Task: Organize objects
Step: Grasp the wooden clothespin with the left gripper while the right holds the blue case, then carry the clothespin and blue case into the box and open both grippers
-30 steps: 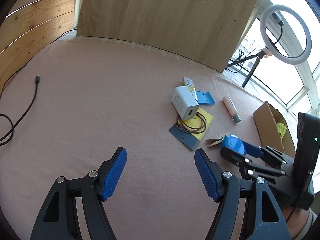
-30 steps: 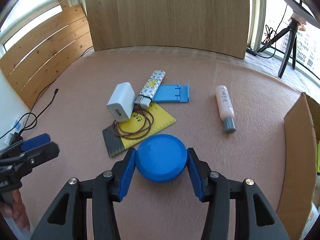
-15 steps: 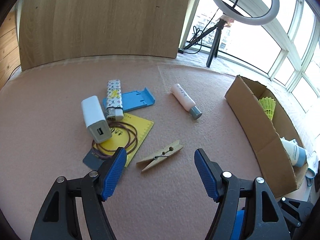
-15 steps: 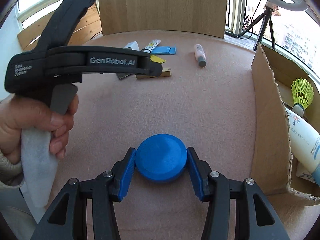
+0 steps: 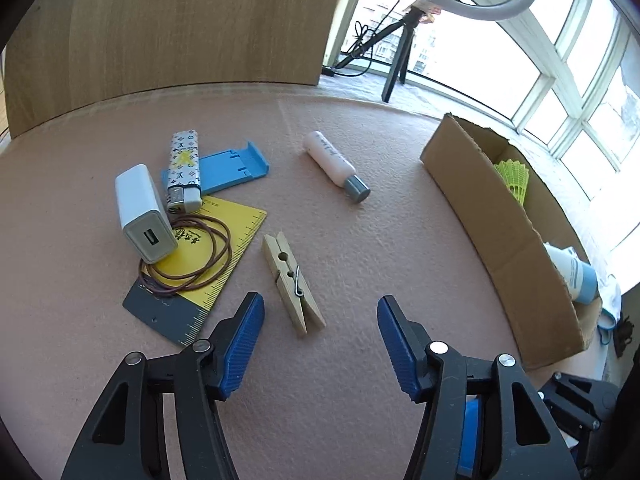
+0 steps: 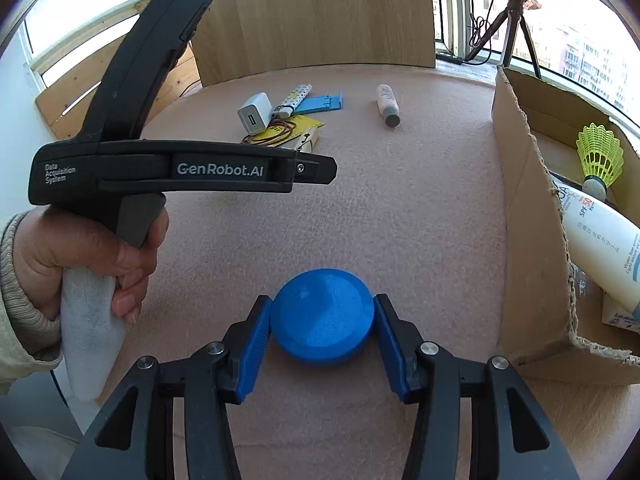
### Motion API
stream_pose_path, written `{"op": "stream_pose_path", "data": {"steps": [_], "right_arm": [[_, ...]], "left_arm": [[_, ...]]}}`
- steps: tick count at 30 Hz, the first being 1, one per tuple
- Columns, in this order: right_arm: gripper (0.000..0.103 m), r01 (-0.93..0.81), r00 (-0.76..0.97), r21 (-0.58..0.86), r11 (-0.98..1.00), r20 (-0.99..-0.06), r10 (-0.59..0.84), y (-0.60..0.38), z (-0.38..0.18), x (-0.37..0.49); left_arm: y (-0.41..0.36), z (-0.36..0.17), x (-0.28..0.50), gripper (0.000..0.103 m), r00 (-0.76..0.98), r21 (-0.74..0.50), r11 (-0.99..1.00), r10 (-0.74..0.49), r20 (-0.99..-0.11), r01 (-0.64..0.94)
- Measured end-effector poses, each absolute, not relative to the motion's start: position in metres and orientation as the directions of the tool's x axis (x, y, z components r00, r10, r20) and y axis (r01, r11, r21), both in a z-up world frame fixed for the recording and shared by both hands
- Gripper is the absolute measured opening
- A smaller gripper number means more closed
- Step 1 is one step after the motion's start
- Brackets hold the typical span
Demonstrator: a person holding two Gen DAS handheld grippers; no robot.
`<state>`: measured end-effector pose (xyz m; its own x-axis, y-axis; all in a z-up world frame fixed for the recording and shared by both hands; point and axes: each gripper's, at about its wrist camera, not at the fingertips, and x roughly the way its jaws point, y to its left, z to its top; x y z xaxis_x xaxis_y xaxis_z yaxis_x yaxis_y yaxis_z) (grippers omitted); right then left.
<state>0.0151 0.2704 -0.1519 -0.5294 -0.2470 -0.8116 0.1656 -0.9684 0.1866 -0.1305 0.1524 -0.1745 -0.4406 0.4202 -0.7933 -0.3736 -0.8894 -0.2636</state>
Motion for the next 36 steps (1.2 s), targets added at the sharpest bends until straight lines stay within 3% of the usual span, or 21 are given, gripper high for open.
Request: {"op": "stream_pose_path", "data": {"steps": [1, 3, 4, 5, 18, 23, 36], "right_arm": [[0.047, 0.165, -0.53, 0.187, -0.969, -0.811, -0.246, 0.27, -0.152, 0.016], [0.047, 0.16, -0.532, 0.186, -0.969, -0.811, -0.243, 0.27, -0.152, 0.017], [0.047, 0.158, -0.533, 0.185, -0.97, -0.811, -0.241, 0.27, -0.152, 0.019], [0.047, 0.155, -0.534, 0.184, -0.971, -0.811, -0.239, 0.27, -0.152, 0.02], [0.047, 0.133, -0.547, 0.18, -0.975, -0.807, -0.224, 0.269, -0.15, 0.024], [0.046, 0.111, -0.562, 0.169, -0.979, -0.802, -0.202, 0.269, -0.145, 0.018], [0.047, 0.145, -0.693, 0.096, -0.985, -0.7, -0.171, 0.255, -0.065, -0.004]], "left_arm": [[0.154, -0.174, -0.134, 0.06, -0.452, -0.251, -0.899, 0.403, -0.796, -0.36], [0.16, -0.176, -0.14, 0.046, -0.471, -0.214, -0.914, 0.365, -0.803, -0.344], [0.162, -0.176, -0.141, 0.026, -0.48, -0.191, -0.92, 0.345, -0.807, -0.342], [0.163, -0.178, -0.141, 0.013, -0.482, -0.174, -0.924, 0.331, -0.811, -0.342], [0.14, -0.168, -0.084, 0.013, -0.503, -0.155, -0.945, 0.287, -0.815, -0.288], [0.131, -0.141, -0.047, 0.013, -0.542, -0.115, -0.957, 0.246, -0.804, -0.265], [0.107, -0.066, -0.018, 0.013, -0.663, -0.088, -0.97, 0.219, -0.716, -0.226]]}}
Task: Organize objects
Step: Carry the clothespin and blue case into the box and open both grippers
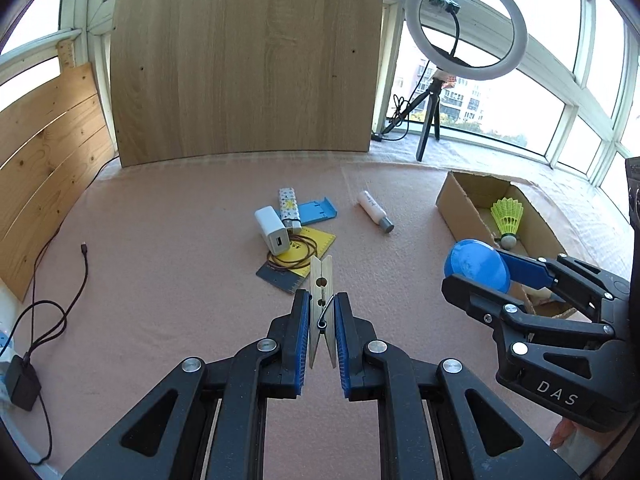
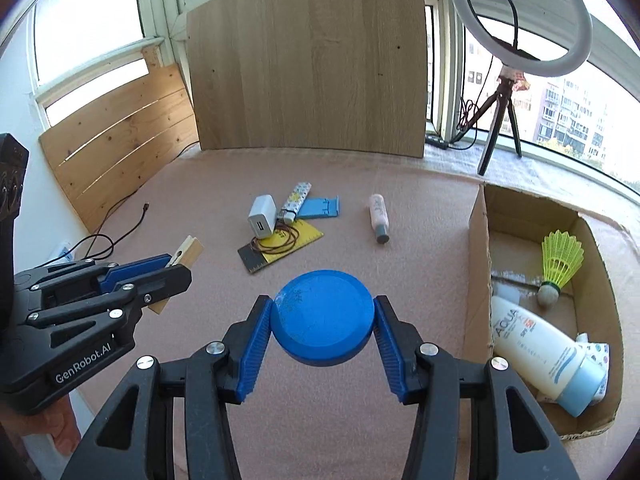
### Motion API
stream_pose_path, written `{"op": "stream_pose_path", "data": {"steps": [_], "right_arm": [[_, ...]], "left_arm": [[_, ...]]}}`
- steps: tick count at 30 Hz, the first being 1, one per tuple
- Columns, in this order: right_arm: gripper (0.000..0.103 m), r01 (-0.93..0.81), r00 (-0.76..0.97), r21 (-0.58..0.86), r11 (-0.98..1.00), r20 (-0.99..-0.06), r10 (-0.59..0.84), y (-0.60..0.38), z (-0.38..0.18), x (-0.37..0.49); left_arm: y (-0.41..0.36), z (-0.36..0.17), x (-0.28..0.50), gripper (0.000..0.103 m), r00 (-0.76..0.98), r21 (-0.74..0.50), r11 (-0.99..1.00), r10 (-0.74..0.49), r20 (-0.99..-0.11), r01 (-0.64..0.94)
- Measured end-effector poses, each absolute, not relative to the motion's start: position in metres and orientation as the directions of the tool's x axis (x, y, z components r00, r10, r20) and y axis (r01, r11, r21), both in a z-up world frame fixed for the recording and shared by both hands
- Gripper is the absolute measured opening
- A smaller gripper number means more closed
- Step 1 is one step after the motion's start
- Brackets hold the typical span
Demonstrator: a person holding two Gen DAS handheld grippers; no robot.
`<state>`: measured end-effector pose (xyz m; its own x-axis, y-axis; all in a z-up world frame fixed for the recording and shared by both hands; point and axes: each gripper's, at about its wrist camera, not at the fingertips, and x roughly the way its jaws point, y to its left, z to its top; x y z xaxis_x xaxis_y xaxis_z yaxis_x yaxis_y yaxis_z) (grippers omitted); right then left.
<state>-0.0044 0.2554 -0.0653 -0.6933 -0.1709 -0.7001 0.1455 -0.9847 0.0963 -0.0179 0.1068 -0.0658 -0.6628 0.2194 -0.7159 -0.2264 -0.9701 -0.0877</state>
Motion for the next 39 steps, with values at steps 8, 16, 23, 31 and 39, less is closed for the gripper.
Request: {"op": "stream_pose_path", "data": {"steps": [8, 16, 23, 31, 39], "right_arm": [[0.047, 0.169, -0.732, 0.048, -0.984, -0.663, -0.158, 0.248, -0.041, -0.007], [0.047, 0.163, -0.731, 0.055, -0.985, -0.664, -0.158, 0.254, -0.042, -0.005], [0.047, 0.148, -0.737, 0.062, -0.987, -0.658, -0.152, 0.263, -0.04, -0.002], [0.047, 0.11, -0.751, 0.073, -0.991, -0.647, -0.131, 0.284, -0.036, 0.005], [0.047, 0.016, -0.77, 0.086, -0.996, -0.635, -0.068, 0.326, -0.034, 0.018]], "left_arm": [[0.101, -0.048, -0.018, 0.013, -0.684, -0.095, -0.971, 0.222, -0.695, -0.219], [0.107, -0.047, -0.018, 0.013, -0.684, -0.094, -0.968, 0.231, -0.692, -0.232], [0.121, -0.044, -0.019, 0.013, -0.679, -0.085, -0.962, 0.243, -0.692, -0.258], [0.148, -0.042, -0.024, 0.013, -0.666, -0.074, -0.949, 0.269, -0.696, -0.307], [0.201, -0.039, -0.033, 0.013, -0.637, -0.063, -0.912, 0.331, -0.696, -0.405]]}}
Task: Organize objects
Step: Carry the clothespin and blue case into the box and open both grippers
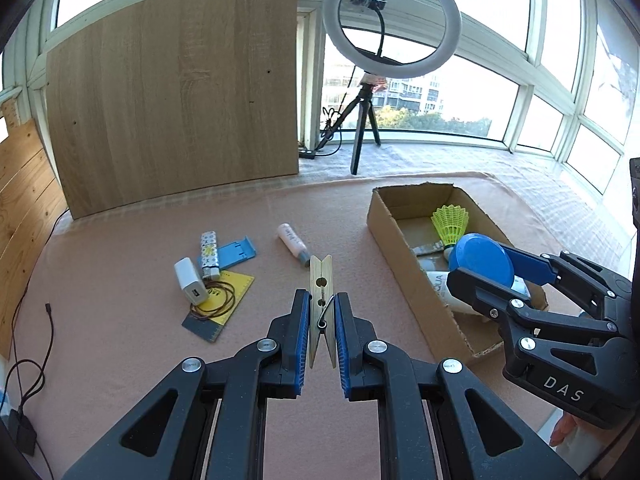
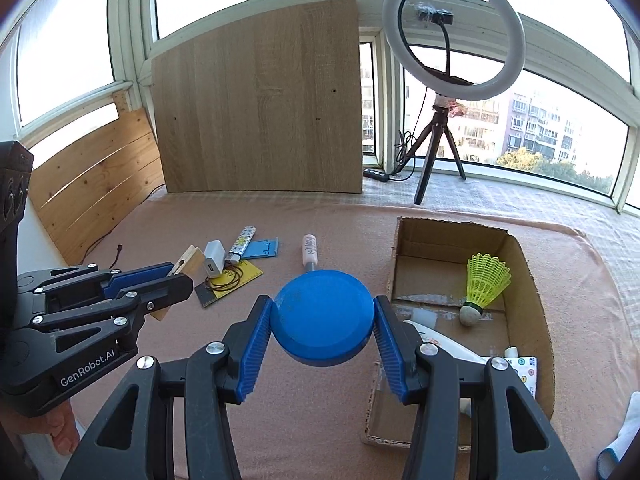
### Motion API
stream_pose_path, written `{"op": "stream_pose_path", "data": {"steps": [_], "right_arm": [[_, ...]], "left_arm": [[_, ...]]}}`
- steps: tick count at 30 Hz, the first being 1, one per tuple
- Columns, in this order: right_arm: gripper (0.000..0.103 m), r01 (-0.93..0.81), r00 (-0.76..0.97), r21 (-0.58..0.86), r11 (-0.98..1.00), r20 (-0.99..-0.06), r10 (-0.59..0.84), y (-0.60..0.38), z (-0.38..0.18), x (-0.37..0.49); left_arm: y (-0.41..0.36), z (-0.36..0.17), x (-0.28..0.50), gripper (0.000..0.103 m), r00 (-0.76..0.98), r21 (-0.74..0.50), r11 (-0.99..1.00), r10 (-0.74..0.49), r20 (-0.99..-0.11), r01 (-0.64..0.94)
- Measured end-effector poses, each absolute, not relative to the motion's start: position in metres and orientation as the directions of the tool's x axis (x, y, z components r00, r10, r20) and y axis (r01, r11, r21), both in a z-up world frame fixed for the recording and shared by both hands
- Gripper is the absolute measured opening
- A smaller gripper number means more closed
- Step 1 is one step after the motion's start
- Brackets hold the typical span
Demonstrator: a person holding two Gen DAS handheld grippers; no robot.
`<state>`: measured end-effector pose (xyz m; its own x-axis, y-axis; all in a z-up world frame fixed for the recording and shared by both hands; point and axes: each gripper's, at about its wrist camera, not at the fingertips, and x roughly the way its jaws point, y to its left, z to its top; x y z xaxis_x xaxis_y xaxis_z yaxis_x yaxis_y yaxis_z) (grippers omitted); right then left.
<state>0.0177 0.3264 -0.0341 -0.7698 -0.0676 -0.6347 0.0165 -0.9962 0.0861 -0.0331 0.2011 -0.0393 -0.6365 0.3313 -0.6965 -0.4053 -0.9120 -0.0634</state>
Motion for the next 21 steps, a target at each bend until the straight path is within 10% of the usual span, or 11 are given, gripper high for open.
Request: {"op": "stream_pose_path", "data": {"steps": [21], "right_arm": [[0.047, -0.27, -0.738, 0.117, -0.956, -0.663, 0.128, 0.461, -0.056, 0.045]], "left_arm": [[0.364, -0.061, -0.056, 0.013, -0.49, -0.086, -0.765, 0.49, -0.721, -0.638]]}}
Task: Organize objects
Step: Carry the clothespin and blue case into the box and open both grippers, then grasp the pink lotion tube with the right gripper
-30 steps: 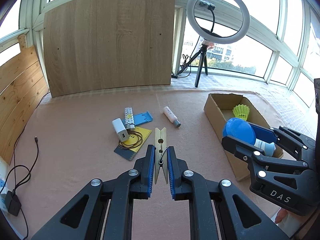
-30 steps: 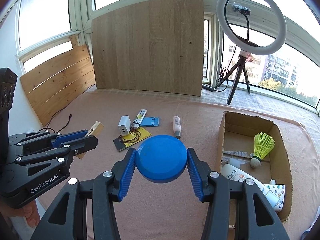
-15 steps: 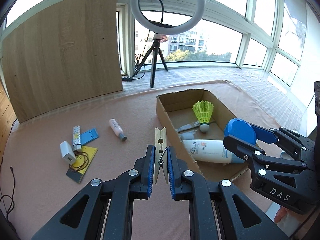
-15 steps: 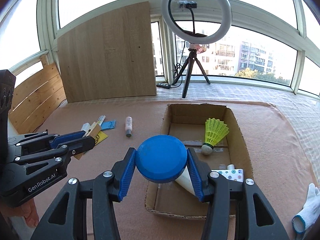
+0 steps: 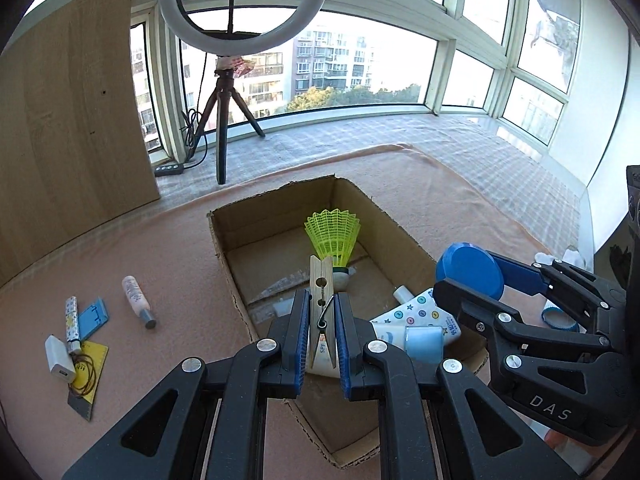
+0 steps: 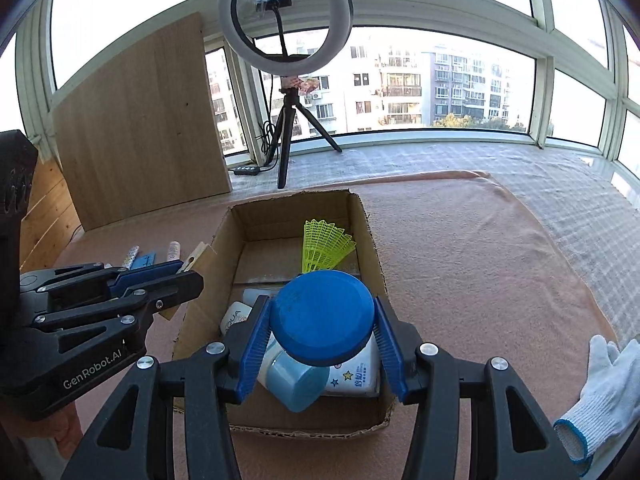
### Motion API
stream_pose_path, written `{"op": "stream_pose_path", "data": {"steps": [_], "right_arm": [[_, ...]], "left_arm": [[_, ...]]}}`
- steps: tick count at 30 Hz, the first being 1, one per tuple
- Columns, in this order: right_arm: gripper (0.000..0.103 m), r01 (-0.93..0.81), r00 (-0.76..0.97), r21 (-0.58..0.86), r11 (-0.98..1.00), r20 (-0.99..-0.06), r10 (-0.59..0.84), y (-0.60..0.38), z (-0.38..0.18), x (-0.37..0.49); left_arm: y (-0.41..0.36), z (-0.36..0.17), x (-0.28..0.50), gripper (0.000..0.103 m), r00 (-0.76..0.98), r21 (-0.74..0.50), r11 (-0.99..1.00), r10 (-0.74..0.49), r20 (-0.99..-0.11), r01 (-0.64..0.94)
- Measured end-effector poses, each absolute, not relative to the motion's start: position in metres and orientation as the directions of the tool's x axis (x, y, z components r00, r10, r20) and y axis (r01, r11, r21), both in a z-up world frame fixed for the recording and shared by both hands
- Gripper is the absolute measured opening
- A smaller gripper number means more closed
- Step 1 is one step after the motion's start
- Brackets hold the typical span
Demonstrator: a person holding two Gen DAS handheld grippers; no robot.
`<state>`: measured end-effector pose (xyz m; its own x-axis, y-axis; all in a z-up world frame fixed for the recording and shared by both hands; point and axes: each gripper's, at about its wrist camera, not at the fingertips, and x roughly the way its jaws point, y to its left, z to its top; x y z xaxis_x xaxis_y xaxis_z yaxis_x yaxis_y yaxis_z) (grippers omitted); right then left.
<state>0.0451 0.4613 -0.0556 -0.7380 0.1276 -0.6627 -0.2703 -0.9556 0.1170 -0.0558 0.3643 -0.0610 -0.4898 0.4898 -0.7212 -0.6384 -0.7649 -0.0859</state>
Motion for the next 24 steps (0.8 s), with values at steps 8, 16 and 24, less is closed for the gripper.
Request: {"op": "stream_pose_path", "data": {"steps": [8, 16, 24], "right_arm": [[0.05, -0.271, -0.733, 0.103, -0.957, -0.666, 0.136, 0.467, -0.057, 0.028], [0.053, -0.26, -0.743, 0.089, -0.961, -0.654, 0.141, 0.452, -0.049, 0.021], [0.053, -0.137, -0.761, 0.08, -0.987, -0.646, 0.053, 0.396, -0.038, -0.003]], "left_arm": [[0.357, -0.071, -0.076, 0.067, -0.501, -0.105, -0.8, 0.465, -0.73, -0.59], [0.315, -0.066, -0.086, 0.073, -0.544, -0.118, -0.843, 0.439, -0.715, -0.525], [0.233, -0.071, -0.085, 0.075, -0.589, -0.127, -0.904, 0.367, -0.72, -0.408]]}}
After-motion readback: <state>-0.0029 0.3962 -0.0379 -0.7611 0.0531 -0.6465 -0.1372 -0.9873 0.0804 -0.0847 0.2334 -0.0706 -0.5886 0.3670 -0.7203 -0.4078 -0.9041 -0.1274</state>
